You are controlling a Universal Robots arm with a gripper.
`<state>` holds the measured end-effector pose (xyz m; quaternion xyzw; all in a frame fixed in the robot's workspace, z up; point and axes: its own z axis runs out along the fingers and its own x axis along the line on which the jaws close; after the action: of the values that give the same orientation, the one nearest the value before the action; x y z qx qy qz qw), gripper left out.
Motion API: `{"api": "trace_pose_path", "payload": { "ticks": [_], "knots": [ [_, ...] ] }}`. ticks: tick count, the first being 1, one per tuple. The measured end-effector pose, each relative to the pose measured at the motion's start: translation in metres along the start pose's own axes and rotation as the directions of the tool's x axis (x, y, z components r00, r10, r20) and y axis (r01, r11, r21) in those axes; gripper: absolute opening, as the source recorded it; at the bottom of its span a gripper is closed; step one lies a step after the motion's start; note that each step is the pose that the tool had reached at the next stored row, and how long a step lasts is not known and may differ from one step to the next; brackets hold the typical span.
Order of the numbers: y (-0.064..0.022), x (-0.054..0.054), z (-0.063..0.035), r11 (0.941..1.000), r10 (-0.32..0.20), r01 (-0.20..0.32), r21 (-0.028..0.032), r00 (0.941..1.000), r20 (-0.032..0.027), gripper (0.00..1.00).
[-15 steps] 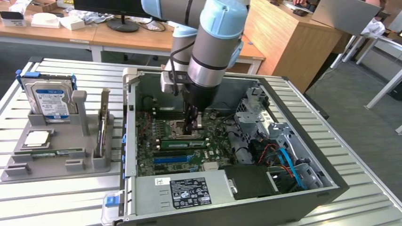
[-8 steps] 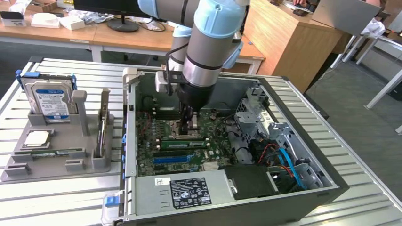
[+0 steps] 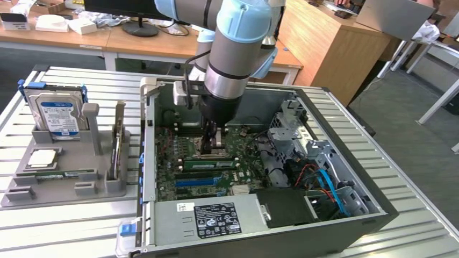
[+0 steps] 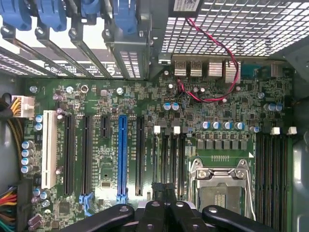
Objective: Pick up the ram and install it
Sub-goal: 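Press down the ram until it locks into place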
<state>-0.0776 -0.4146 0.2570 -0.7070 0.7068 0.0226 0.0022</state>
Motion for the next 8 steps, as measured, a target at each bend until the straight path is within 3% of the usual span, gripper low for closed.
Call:
{"api": "trace_pose_path", "payload": {
  "ticks": [8],
  "knots": [
    [0.0072,-0.0001,0.0002,1.0,0.0,0.0,0.0001,1.0,0.0,0.1]
  ]
}}
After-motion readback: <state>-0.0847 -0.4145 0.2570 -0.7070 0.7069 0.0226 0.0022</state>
